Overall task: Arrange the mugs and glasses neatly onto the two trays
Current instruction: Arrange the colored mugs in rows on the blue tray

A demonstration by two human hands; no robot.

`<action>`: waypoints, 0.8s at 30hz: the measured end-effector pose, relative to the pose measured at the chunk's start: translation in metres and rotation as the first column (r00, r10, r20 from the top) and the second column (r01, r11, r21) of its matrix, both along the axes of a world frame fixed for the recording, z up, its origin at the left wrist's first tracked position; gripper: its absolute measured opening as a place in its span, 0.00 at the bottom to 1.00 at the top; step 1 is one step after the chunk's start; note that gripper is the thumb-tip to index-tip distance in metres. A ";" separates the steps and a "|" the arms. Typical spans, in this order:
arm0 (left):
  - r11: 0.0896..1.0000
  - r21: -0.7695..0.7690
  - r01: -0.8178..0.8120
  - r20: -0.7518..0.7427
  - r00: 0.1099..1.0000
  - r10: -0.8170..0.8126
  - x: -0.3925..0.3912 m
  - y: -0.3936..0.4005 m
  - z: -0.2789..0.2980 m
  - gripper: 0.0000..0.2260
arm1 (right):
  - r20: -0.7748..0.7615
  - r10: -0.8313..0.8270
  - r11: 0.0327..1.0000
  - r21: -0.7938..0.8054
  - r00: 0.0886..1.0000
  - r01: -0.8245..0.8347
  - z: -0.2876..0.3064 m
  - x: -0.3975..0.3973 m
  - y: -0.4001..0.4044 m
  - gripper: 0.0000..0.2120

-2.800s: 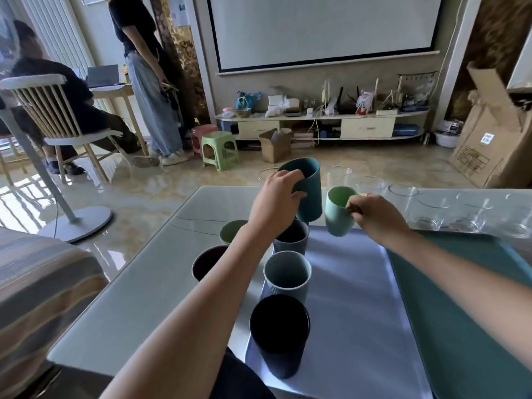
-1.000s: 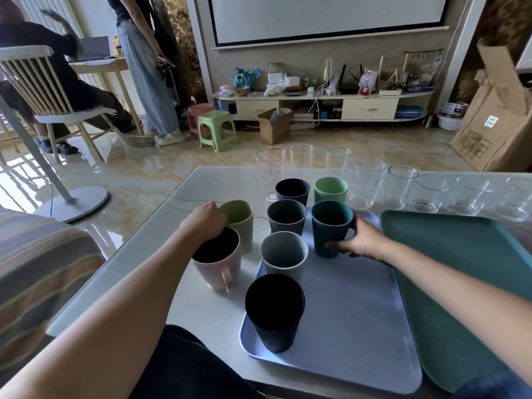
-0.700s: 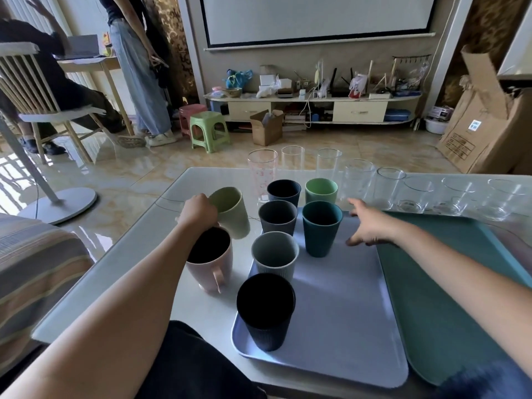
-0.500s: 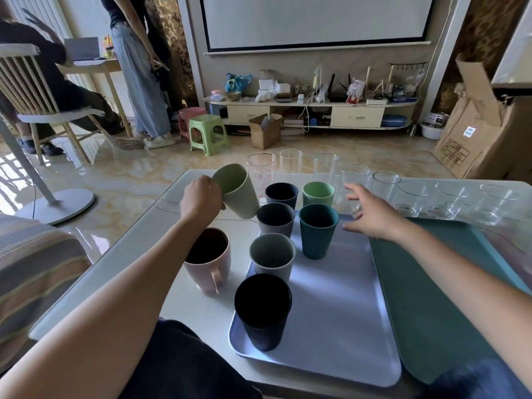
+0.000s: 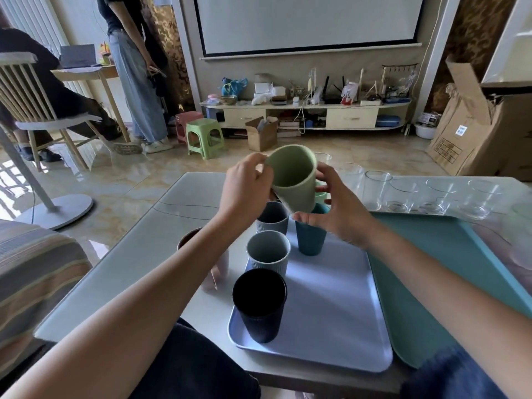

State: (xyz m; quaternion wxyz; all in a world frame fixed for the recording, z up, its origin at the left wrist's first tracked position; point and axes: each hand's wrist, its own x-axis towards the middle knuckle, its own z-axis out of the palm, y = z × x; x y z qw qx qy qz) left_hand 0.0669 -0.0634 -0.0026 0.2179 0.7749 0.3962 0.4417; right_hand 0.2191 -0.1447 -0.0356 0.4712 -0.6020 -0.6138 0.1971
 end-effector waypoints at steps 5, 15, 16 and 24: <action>0.982 -0.026 0.189 -0.033 0.981 -0.190 0.009 -0.011 -0.003 0.11 | -0.058 -0.112 0.994 -0.013 0.992 0.112 -0.005 0.011 -0.004 0.36; 0.983 -0.071 -0.171 -0.575 0.812 0.100 -0.091 0.063 -0.051 0.12 | -0.075 0.002 0.960 -0.280 0.997 -0.023 -0.040 0.043 -0.038 0.37; 0.971 -0.114 -0.210 -0.586 0.803 0.105 -0.102 0.067 -0.055 0.13 | -0.078 -0.010 0.954 -0.299 0.997 -0.014 -0.047 0.042 -0.040 0.37; 0.867 -0.382 -0.320 -0.616 0.787 0.019 -0.134 0.070 -0.078 0.13 | -0.016 0.003 0.918 -0.397 1.000 -0.009 -0.089 0.025 -0.026 0.42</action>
